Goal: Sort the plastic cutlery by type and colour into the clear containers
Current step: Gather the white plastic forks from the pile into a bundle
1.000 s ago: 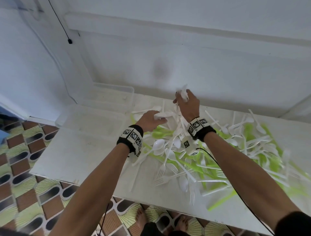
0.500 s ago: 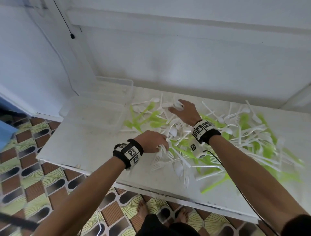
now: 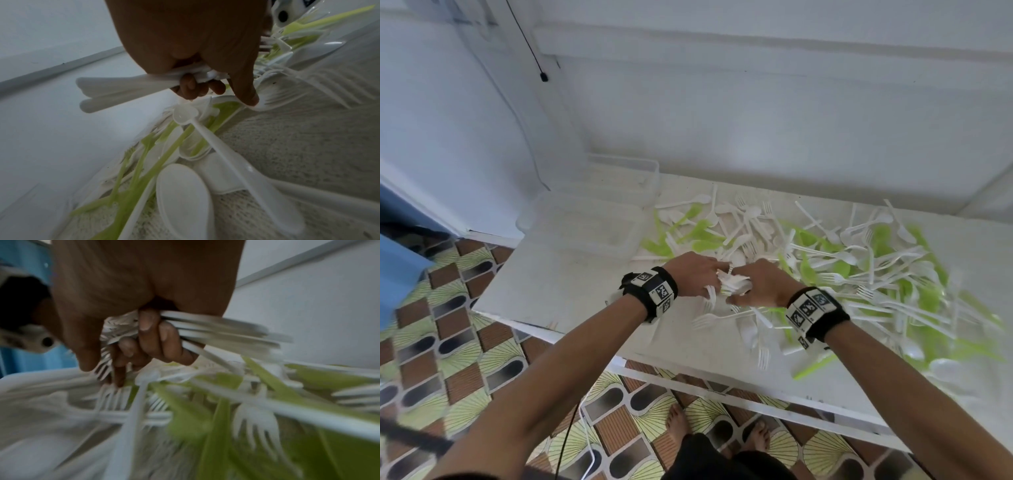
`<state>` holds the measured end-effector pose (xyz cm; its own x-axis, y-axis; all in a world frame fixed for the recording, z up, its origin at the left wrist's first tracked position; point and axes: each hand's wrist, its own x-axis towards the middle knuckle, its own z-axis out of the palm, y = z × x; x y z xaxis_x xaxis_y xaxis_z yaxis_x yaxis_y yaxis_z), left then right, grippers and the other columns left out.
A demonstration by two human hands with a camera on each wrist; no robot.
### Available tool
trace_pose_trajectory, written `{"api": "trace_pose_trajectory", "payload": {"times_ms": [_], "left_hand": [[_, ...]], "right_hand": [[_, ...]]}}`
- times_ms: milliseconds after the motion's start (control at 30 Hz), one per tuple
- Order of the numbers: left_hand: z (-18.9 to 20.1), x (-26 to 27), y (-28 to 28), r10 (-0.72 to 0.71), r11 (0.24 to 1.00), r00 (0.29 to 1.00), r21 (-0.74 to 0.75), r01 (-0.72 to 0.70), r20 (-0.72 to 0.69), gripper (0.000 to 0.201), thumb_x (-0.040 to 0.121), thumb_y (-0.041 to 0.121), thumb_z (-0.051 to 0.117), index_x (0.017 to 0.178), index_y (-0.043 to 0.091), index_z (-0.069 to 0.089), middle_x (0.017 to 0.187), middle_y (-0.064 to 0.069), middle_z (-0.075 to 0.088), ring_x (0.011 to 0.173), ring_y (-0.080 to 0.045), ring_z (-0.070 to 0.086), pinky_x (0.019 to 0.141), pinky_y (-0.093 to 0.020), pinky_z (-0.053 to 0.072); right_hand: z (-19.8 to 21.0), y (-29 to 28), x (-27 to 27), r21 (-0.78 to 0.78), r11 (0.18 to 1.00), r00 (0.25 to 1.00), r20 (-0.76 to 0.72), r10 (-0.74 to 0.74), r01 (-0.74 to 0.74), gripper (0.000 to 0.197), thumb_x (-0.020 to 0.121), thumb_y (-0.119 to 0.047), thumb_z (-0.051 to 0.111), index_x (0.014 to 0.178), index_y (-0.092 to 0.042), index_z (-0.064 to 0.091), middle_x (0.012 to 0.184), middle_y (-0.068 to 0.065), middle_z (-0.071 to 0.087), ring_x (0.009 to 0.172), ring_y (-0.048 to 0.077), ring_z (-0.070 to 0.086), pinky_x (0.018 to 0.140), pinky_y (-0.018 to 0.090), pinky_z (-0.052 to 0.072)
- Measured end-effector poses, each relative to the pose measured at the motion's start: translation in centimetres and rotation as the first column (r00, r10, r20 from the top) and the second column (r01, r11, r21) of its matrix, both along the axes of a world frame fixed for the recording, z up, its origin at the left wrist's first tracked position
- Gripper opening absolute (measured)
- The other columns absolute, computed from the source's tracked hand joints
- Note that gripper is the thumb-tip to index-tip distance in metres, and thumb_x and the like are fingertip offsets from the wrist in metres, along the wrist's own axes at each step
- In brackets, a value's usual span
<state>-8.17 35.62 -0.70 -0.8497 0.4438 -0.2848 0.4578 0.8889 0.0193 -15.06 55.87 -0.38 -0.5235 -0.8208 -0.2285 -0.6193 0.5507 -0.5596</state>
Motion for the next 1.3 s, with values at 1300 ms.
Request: {"api": "trace_pose_trajectory", "payload": {"times_ms": [1300], "left_hand": [[-0.4,2.3,1.6,0.687,0.231,0.619,0.694,-0.682,0.380,0.020,0.096,0.024,0.066,0.087,0.019,0.048,0.073,-0.001,0.057,0.054,-0.021,0.052,0.047,-0.025,0.040]], "right_hand": [[1.6,-0.7,-7.4,-0.265,0.532,0.509,0.769,-0.387,0.804,0.012,0.096,-0.013,0.061,0.085,-0.011,0.057,0.065,0.002,0.056,0.051,0.020,0.048,0.047,0.027,0.037]]}}
